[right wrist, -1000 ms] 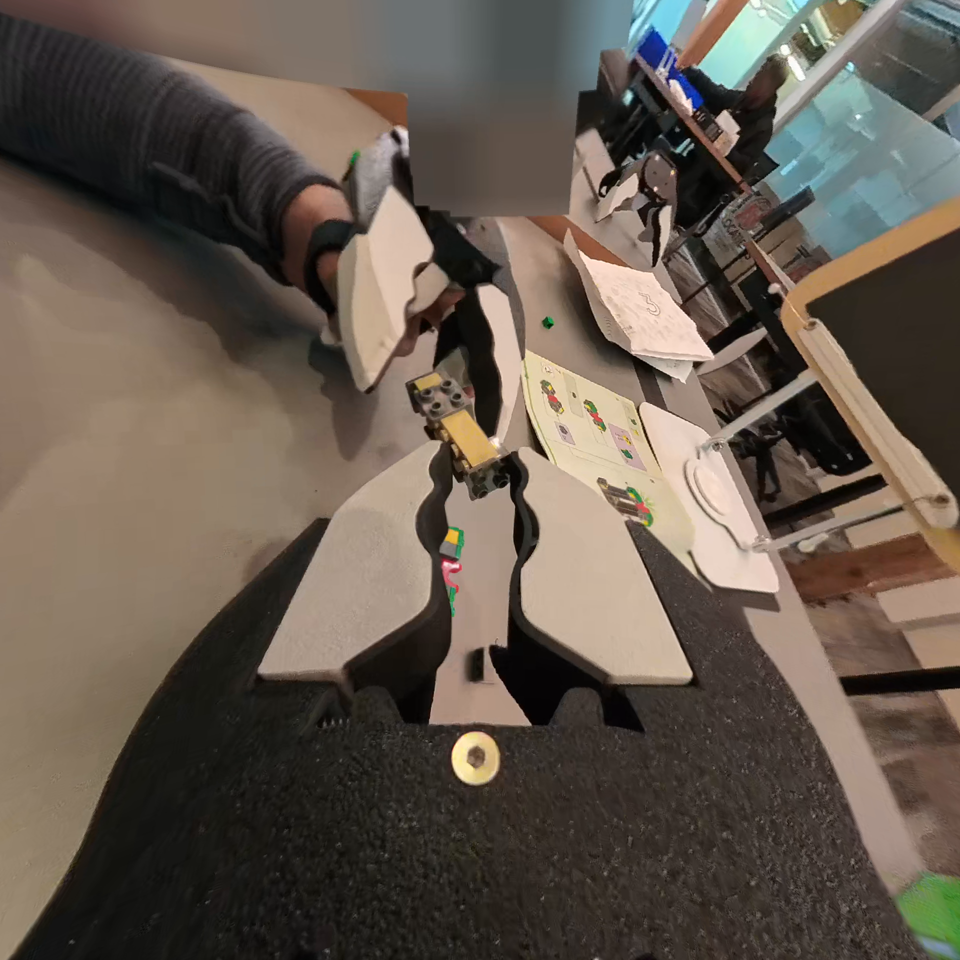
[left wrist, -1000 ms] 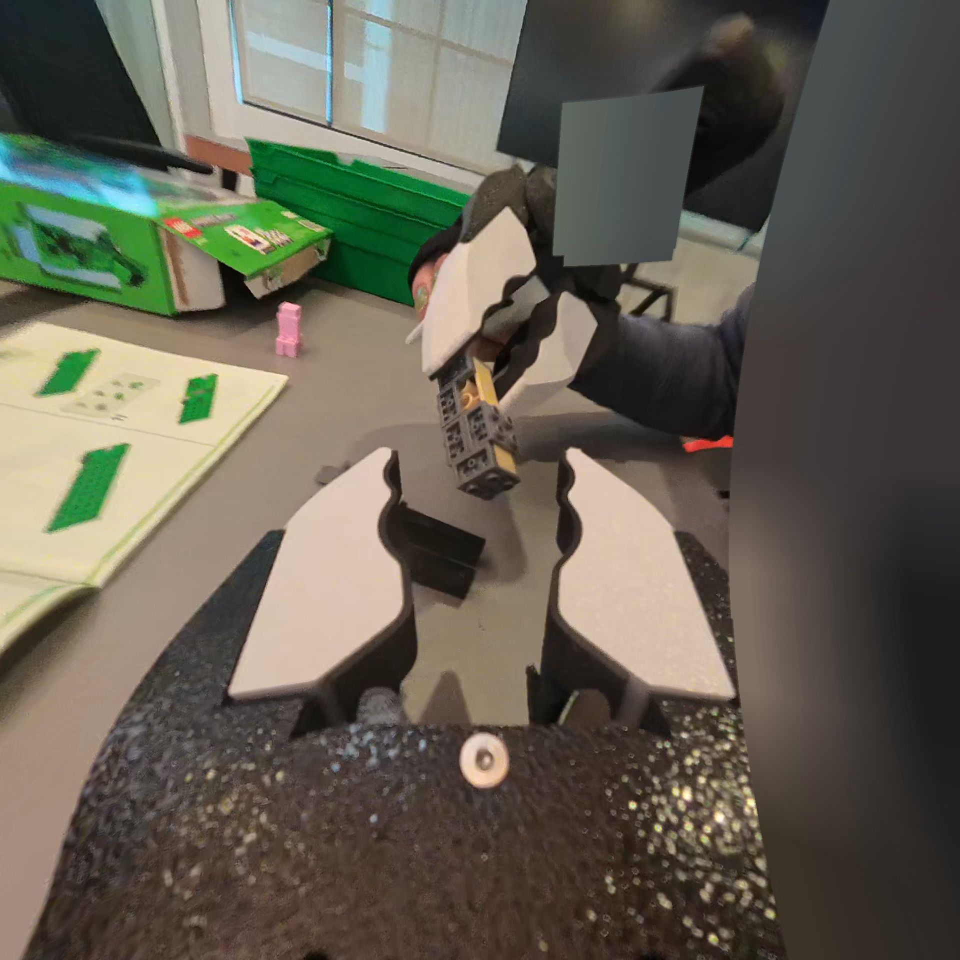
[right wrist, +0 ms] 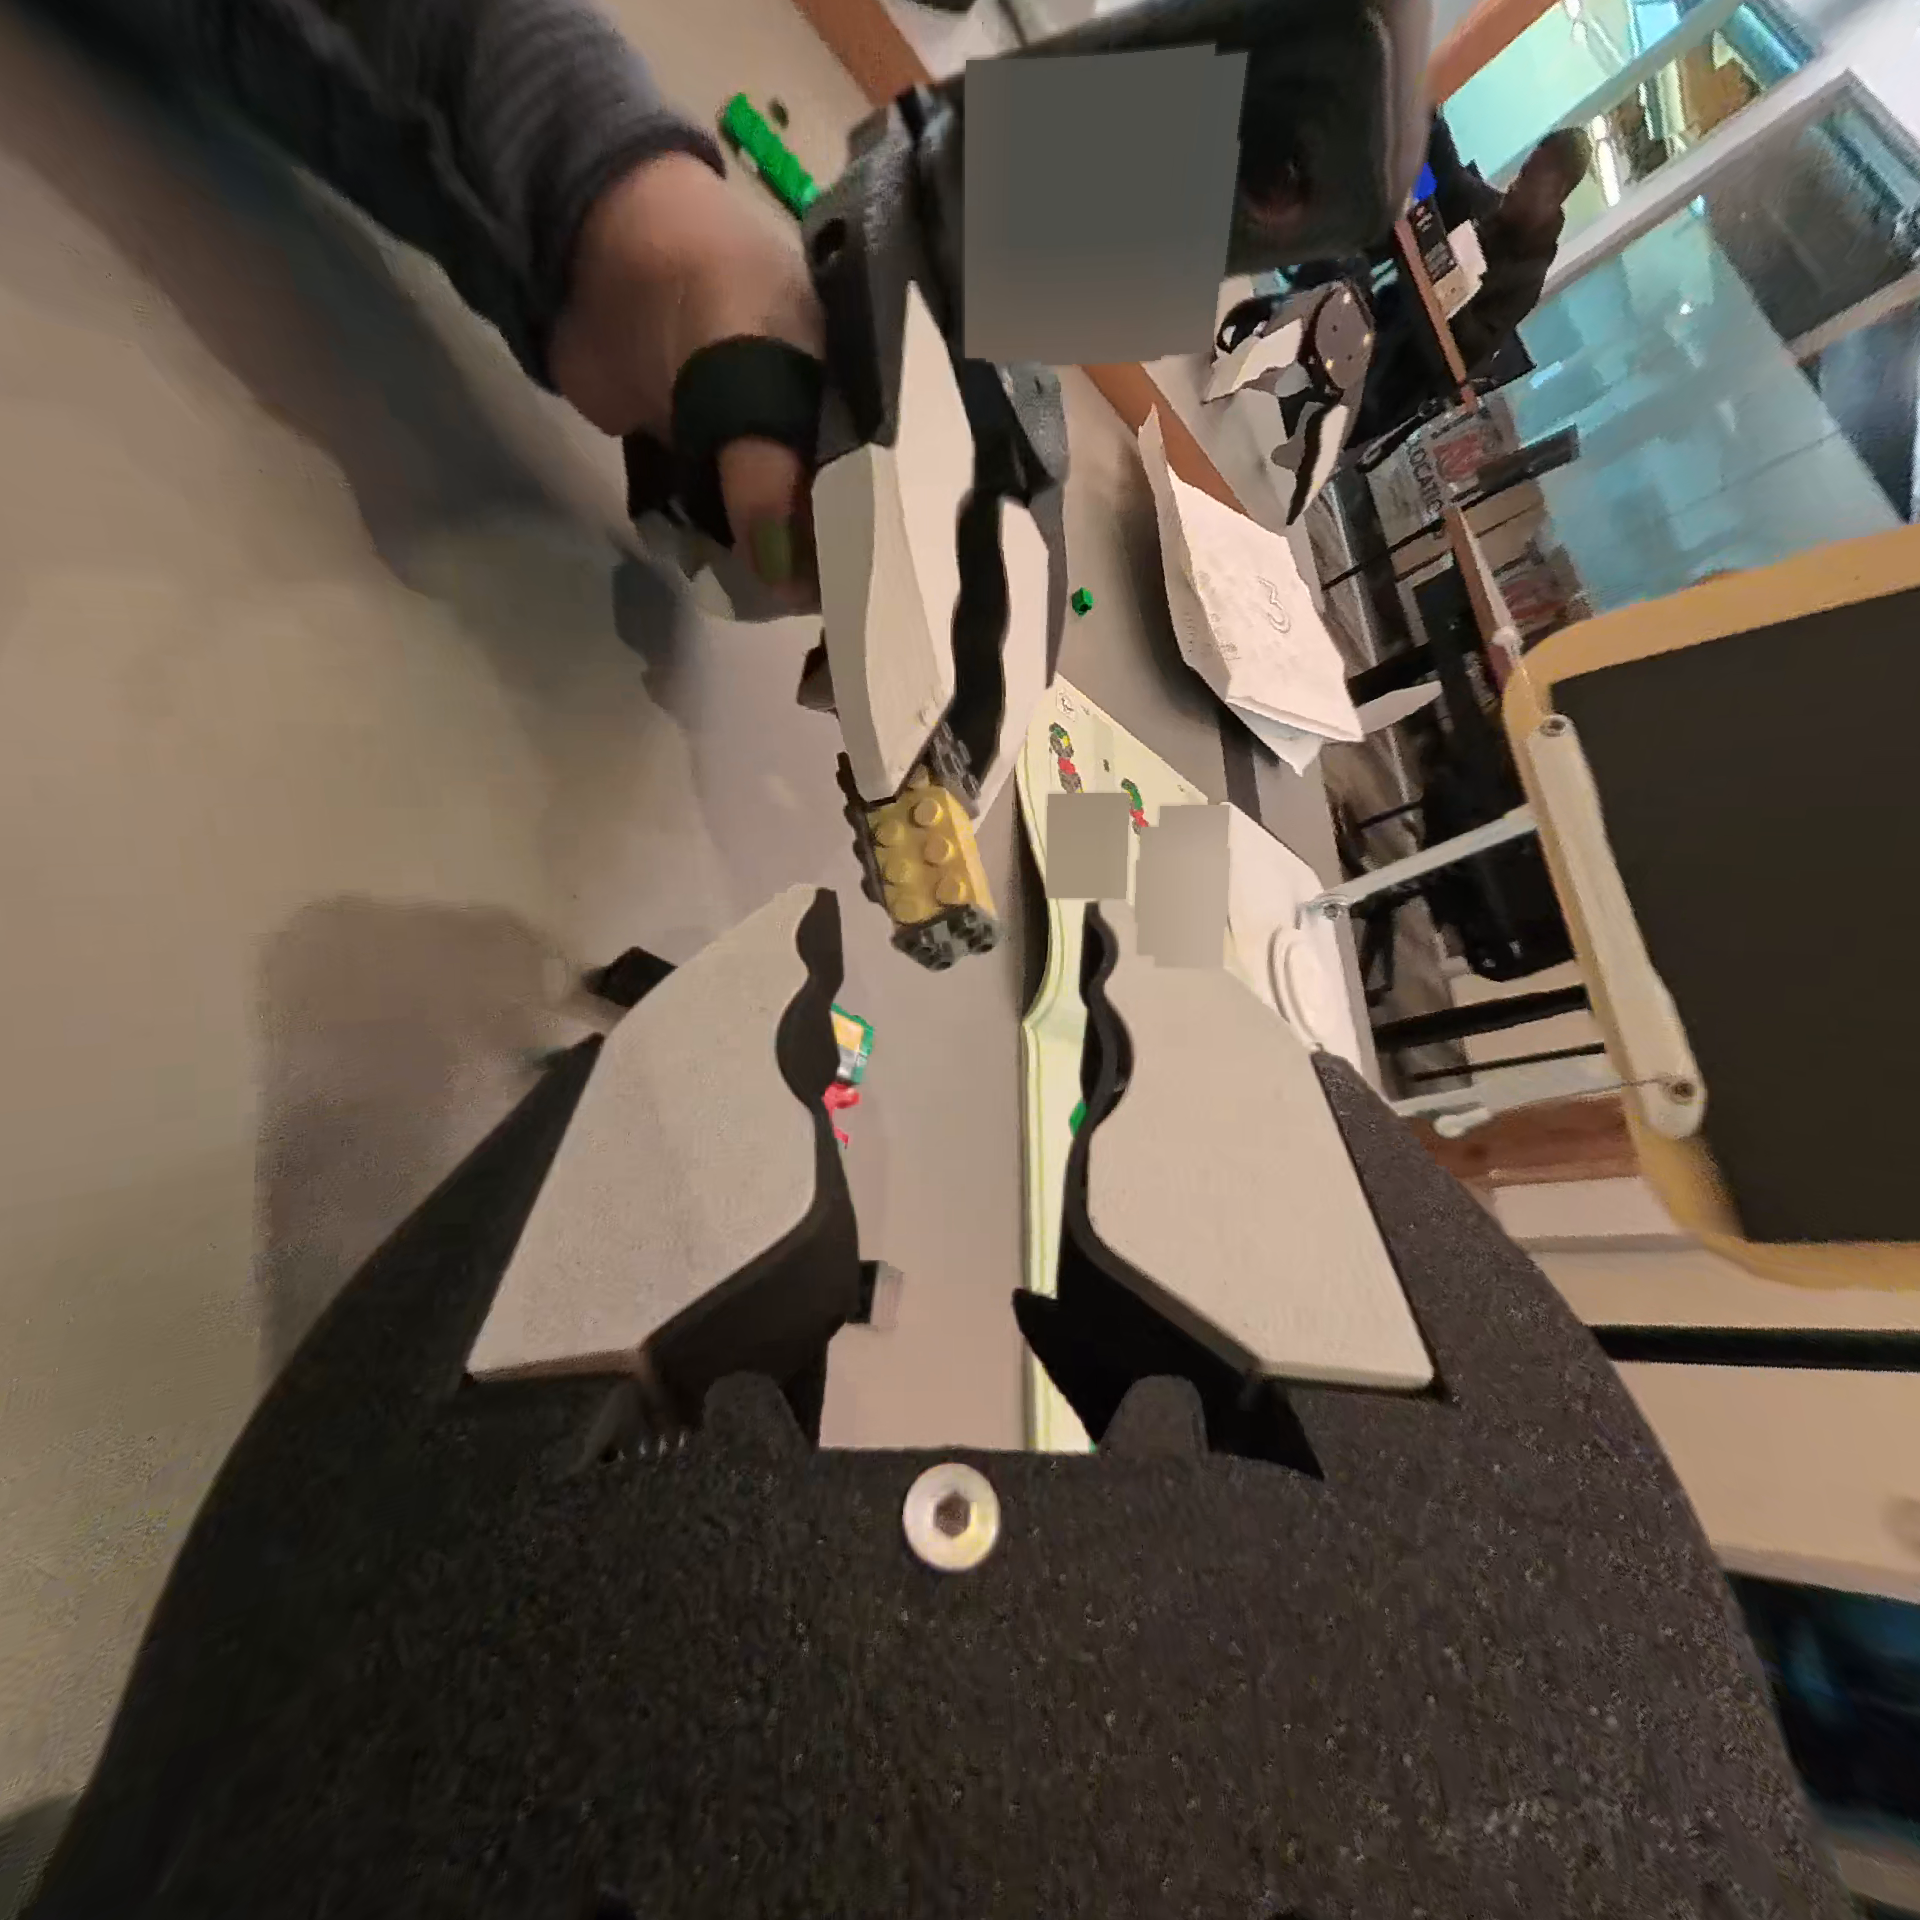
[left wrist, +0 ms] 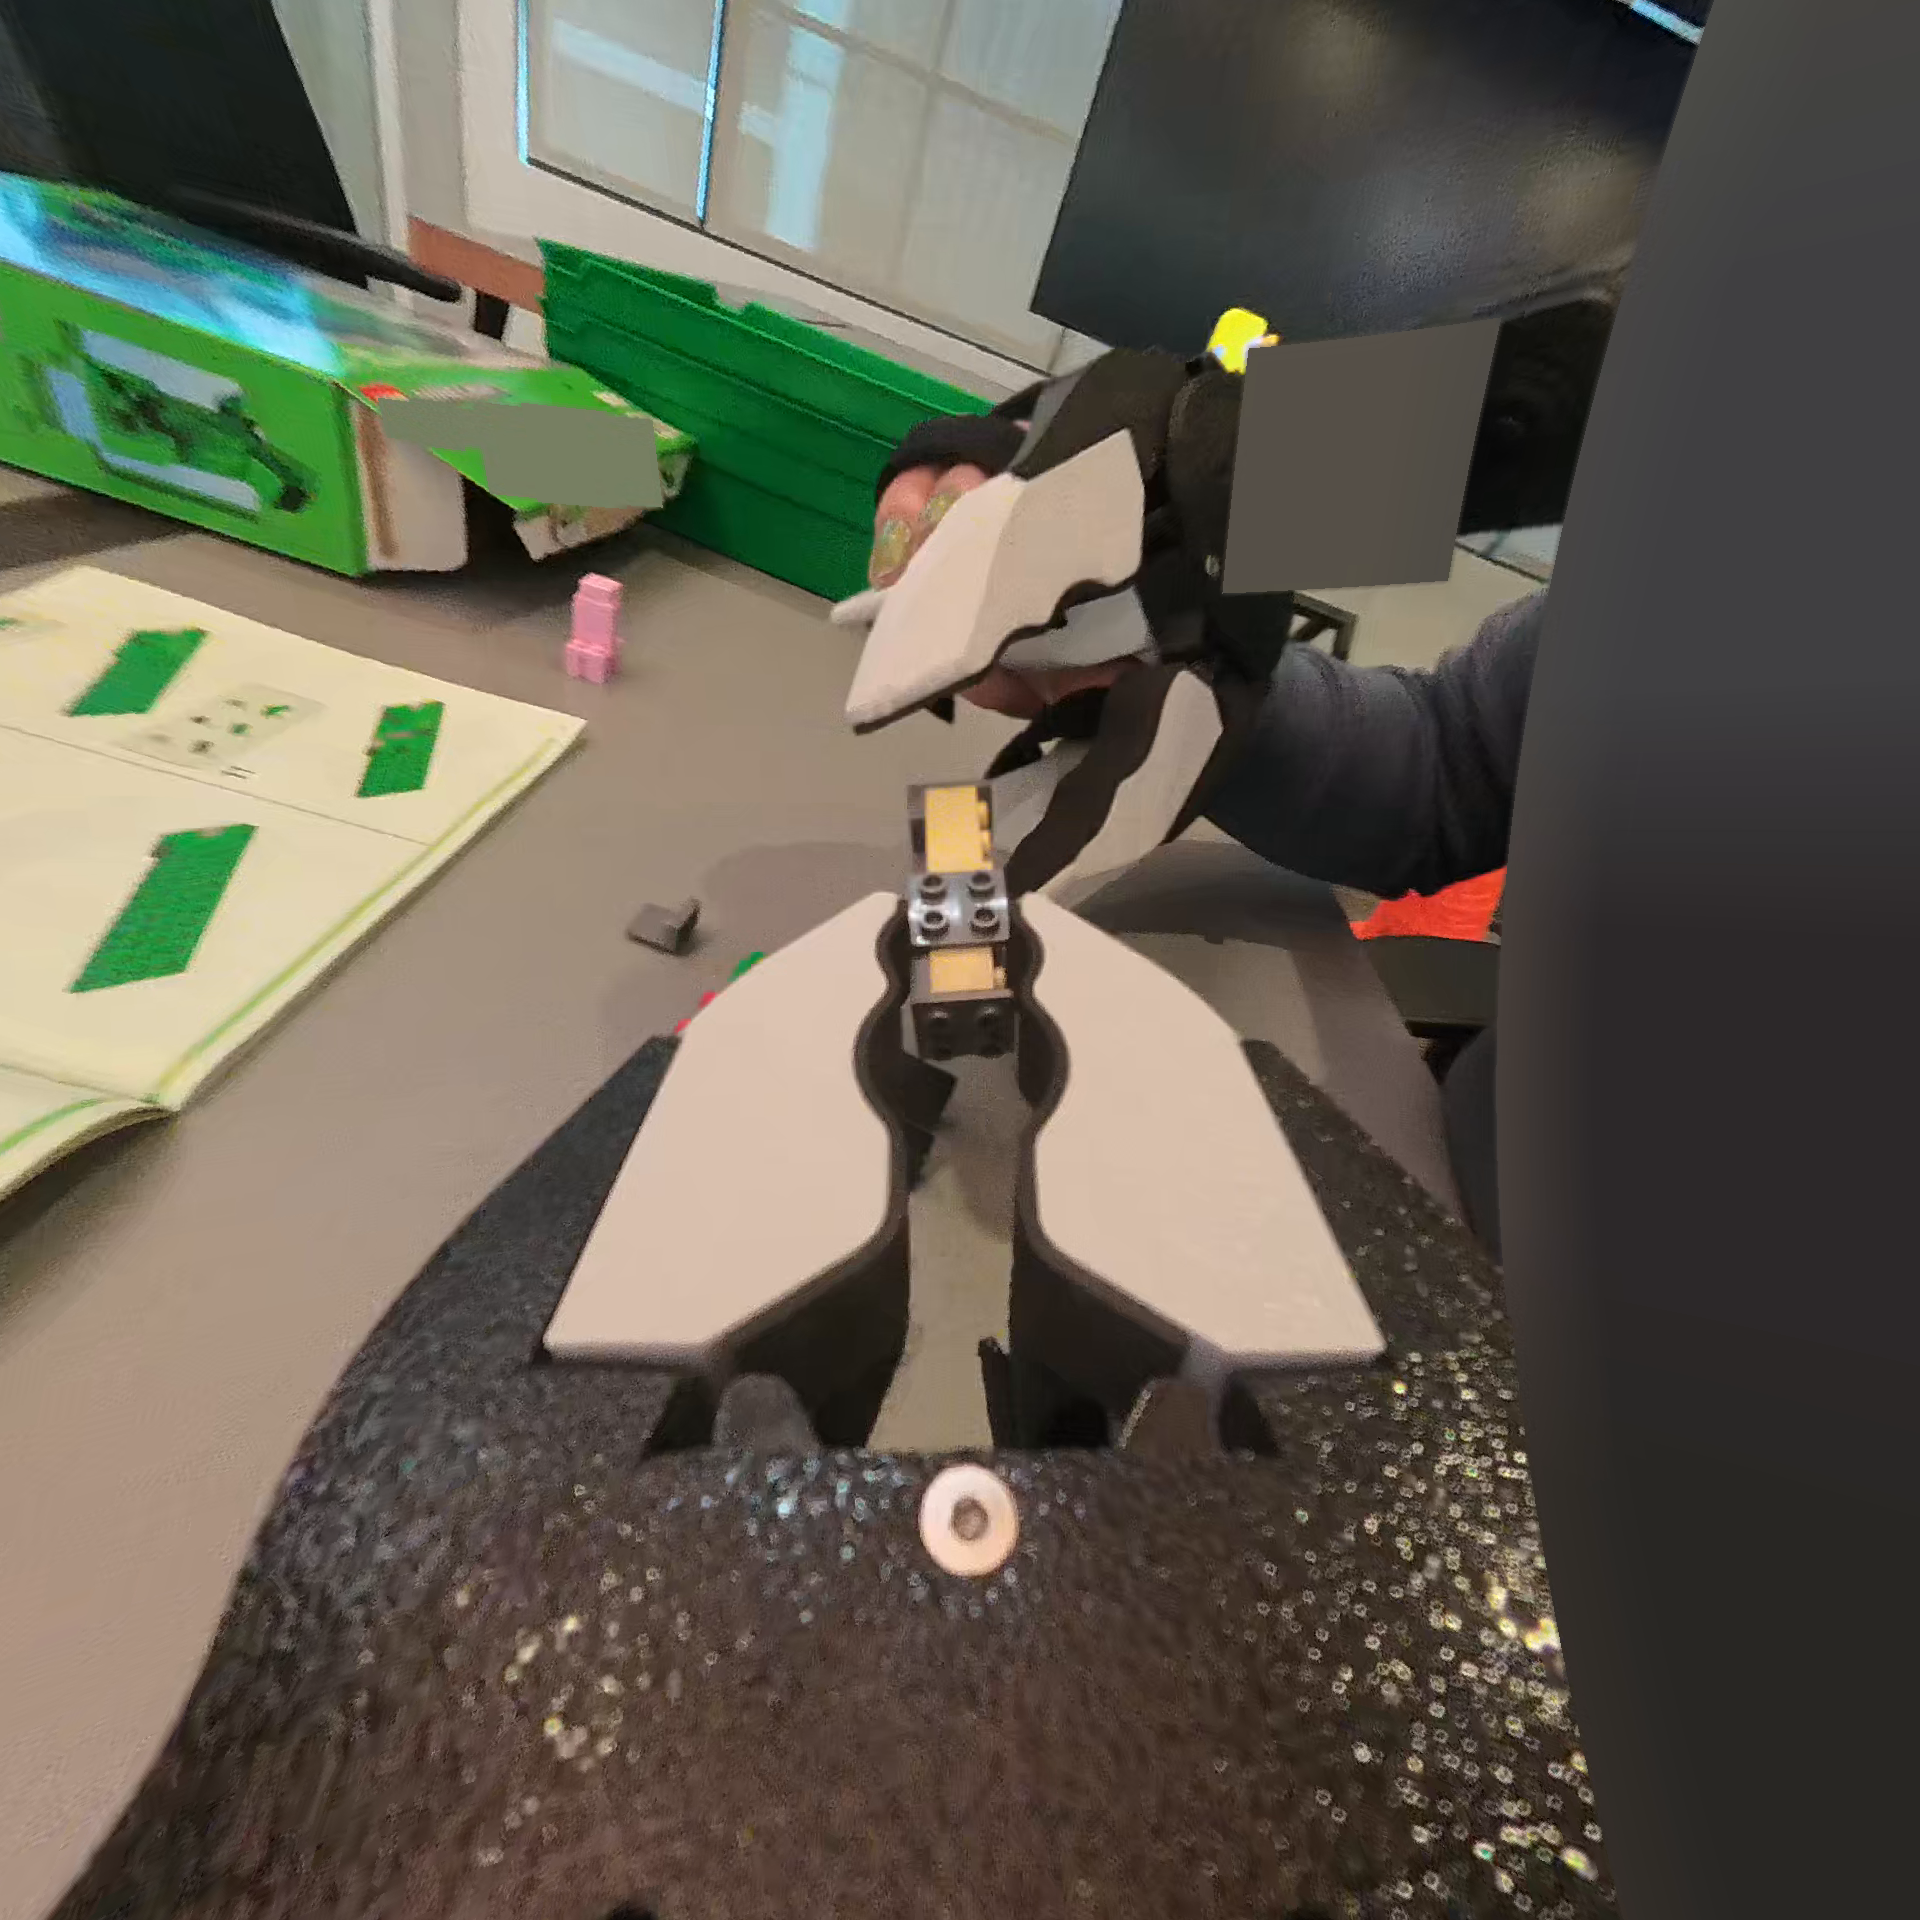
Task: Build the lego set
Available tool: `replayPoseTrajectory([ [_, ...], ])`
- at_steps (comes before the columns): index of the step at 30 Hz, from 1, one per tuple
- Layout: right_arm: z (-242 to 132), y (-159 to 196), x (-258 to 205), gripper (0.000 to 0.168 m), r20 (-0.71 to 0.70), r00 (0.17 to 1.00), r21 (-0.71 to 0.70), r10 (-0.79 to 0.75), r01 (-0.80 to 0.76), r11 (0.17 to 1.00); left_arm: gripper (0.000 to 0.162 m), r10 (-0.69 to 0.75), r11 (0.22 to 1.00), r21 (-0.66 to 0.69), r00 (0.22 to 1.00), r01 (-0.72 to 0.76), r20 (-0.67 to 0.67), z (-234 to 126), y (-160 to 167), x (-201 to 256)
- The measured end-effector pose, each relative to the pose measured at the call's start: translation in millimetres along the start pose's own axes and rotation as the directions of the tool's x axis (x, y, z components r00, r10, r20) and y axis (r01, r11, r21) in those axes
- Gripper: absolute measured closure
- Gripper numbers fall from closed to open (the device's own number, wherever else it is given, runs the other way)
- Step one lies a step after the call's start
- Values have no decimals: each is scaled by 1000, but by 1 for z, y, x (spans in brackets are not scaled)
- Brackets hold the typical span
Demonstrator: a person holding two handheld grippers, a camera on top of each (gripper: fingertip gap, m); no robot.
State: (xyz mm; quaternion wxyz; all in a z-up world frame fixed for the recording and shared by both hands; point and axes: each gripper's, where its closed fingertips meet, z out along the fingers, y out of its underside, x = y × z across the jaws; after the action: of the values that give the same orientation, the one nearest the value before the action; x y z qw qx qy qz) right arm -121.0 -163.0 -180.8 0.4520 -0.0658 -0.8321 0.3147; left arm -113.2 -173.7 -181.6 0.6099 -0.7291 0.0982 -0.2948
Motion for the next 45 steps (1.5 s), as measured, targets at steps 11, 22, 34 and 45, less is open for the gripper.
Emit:
replayPoseTrajectory([
  [11,5,-4,-13,142,4,986,-29,-168,168,985,145,-205,978,1,971,207,-124,3,4,5],
  [22,2,-1,-13,148,165,951,30,263,-271,962,114,302,951,-100,948,-293,100,0,6,-3],
  [34,2,-6,-24,148,300,876,44,377,-407,912,136,451,888,-152,886,-434,106,5,10,3],
  [45,6,7,-13,148,332,638,-57,695,-721,690,110,571,821,-149,790,-551,225,-6,-7,-3],
])
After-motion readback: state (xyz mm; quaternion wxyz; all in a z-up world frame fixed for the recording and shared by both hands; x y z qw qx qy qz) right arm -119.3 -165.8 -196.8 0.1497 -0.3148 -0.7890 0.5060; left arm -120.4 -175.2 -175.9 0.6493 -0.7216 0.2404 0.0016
